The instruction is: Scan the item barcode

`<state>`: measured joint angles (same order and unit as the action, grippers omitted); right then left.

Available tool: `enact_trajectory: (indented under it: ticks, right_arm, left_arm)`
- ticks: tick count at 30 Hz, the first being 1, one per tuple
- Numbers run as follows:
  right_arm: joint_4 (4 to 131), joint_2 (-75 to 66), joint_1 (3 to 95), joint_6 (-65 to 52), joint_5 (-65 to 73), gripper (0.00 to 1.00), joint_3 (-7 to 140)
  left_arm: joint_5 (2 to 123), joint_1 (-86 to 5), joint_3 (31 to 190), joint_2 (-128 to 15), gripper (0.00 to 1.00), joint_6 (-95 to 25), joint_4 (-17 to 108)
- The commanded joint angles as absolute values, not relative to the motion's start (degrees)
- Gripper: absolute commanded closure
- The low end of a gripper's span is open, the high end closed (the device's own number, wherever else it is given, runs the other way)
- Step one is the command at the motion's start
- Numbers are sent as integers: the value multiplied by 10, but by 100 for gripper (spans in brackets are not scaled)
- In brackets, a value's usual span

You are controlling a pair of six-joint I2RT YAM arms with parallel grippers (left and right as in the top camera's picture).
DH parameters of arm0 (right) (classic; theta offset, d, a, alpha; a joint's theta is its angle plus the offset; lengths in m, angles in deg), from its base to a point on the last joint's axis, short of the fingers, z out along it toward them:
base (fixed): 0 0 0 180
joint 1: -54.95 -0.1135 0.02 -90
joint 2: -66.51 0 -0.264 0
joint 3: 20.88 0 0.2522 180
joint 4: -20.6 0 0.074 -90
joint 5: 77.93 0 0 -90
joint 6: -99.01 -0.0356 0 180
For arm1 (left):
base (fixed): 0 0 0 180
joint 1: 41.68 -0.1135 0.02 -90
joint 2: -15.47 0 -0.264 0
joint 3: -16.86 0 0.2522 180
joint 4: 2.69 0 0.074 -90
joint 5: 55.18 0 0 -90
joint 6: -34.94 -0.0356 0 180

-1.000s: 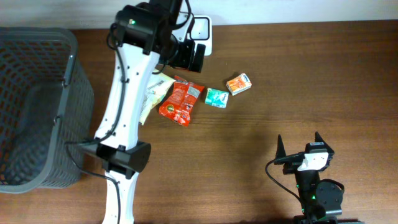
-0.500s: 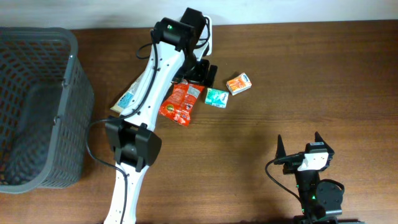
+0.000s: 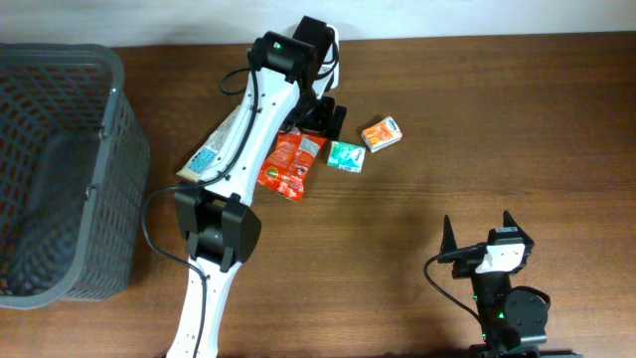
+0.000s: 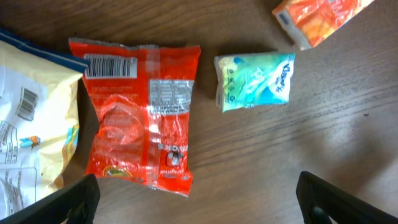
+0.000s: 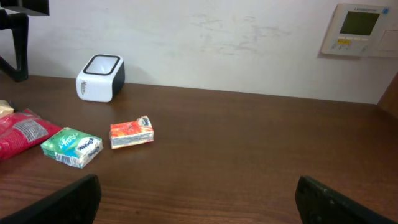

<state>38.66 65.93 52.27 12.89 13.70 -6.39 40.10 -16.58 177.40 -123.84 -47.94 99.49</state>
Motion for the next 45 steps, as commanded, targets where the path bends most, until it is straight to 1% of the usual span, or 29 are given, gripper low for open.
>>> enact_trajectory:
  ticks: [1,8,9,10,11,12,13,16,18,20,23,26,27,29,31,33,34,35,36,38,40,42,43,45]
  right_arm:
    - [389,663,520,131,141,2,-68]
    - [383,663,520,131,140,2,-68]
    - [349,663,520,116,106,2,-68]
    - [324,663,519,79,39,2,-68]
    - [316,663,519,39,-56,2,-68]
    - [279,663,519,25,-143,2,-68]
    - [255,663,520,25,-172,2,-68]
    - [257,663,520,25,-190,1,-68]
    - [221,661,520,26,-190,1,-61]
    - [240,638,520,26,-188,1,-16]
    - [351,530,520,59,-193,1,89]
    - [470,363,520,81,-234,1,231]
    - [492,308,520,81,-270,2,277]
    - [493,192,520,81,-427,2,350]
    - [489,138,520,81,-509,2,361]
    - [490,86,520,81,-566,2,361]
    - [480,64,519,80,-572,2,361]
    - [457,41,519,44,-558,2,361]
    - [453,31,519,-2,-514,2,364]
    - [481,27,519,-26,-450,2,379]
    - [636,22,519,-23,-334,2,456]
    - [770,6,505,-14,-217,2,553]
    - [784,1,495,-14,-195,2,577]
    - [737,-1,461,-14,-209,2,588]
  left_arm:
    - [398,-166,1776,-1245,1,-478,998]
    - [399,-164,1776,-1245,1,-479,994]
    - [399,-164,1776,-1244,1,-479,994]
    - [399,-164,1776,-1245,1,-479,994]
    - [399,-164,1776,-1245,1,-479,994]
    - [399,-164,1776,-1245,1,-479,994]
    - [399,-163,1776,-1245,1,-479,994]
    - [399,-163,1776,-1245,1,-479,994]
    - [399,-163,1776,-1245,1,-479,994]
    - [399,-163,1776,-1245,1,-479,994]
    - [399,-163,1776,-1245,1,-479,994]
    - [400,-163,1776,-1245,1,-478,987]
    - [400,-163,1776,-1244,1,-478,962]
    - [381,-171,1795,-1237,1,-478,990]
    - [369,-198,1837,-1225,1,-454,1012]
    - [360,-253,1899,-1198,1,-424,1034]
    - [361,-281,1922,-1185,1,-422,1040]
    - [361,-331,1956,-1164,1,-422,1055]
    - [361,-363,1970,-1151,1,-422,1064]
    - [370,-421,1980,-1134,1,-403,1078]
    - [418,-479,1980,-1128,1,-403,1076]
    - [430,-516,1980,-1128,1,-406,1056]
    - [430,-522,1980,-1126,1,-415,1048]
    - [430,-534,1981,-1125,1,-418,1018]
